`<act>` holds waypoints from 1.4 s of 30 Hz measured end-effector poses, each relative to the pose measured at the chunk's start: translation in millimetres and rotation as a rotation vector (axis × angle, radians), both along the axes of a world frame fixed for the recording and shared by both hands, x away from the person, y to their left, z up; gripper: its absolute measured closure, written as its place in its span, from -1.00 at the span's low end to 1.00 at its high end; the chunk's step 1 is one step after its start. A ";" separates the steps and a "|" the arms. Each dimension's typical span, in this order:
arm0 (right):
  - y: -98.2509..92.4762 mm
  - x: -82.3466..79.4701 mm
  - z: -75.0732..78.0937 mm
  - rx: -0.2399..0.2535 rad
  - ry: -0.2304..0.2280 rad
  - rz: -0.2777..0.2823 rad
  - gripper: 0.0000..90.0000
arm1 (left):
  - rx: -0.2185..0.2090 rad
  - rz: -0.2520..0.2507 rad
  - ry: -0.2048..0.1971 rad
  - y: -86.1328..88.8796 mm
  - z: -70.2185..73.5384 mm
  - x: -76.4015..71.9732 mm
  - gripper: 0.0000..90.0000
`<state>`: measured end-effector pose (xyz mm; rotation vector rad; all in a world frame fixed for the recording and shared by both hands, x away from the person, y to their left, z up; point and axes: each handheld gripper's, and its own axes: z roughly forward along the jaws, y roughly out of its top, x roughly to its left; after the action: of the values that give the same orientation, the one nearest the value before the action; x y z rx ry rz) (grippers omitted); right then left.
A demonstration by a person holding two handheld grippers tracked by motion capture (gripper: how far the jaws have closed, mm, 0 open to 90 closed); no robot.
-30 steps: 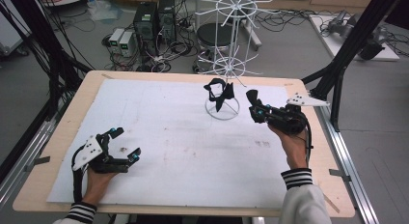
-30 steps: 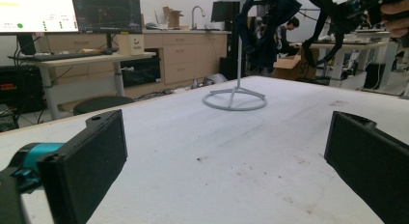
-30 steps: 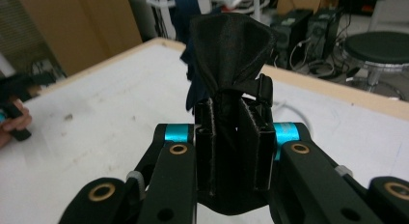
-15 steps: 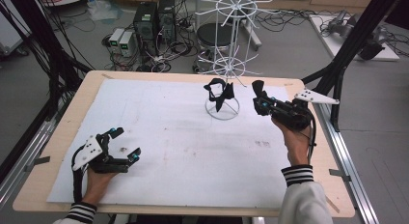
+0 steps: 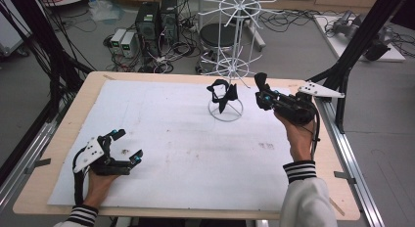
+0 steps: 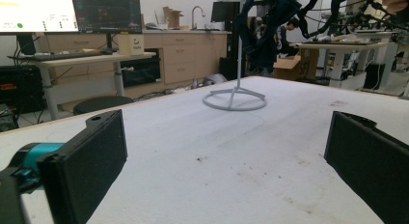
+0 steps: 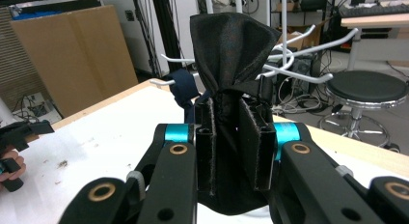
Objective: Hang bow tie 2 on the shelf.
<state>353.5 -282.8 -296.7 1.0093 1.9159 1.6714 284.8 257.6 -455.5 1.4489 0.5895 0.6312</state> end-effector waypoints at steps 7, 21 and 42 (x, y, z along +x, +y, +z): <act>0.0 3.8 7.5 -0.015 -0.008 -0.022 0.73 | 0.001 -0.002 0.001 0.1 0.0 -0.1 -0.96; -13.9 21.0 12.9 -0.033 0.006 -0.098 0.73 | -0.004 -0.002 0.000 0.0 -0.1 0.1 -0.96; -7.7 49.2 28.2 -0.061 -0.023 -0.163 0.72 | -0.004 -0.004 0.000 0.2 -0.1 0.1 -0.96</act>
<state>402.6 -290.5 -268.4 1.0865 1.8062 1.5187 284.9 257.7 -455.6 1.4461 0.5875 0.6272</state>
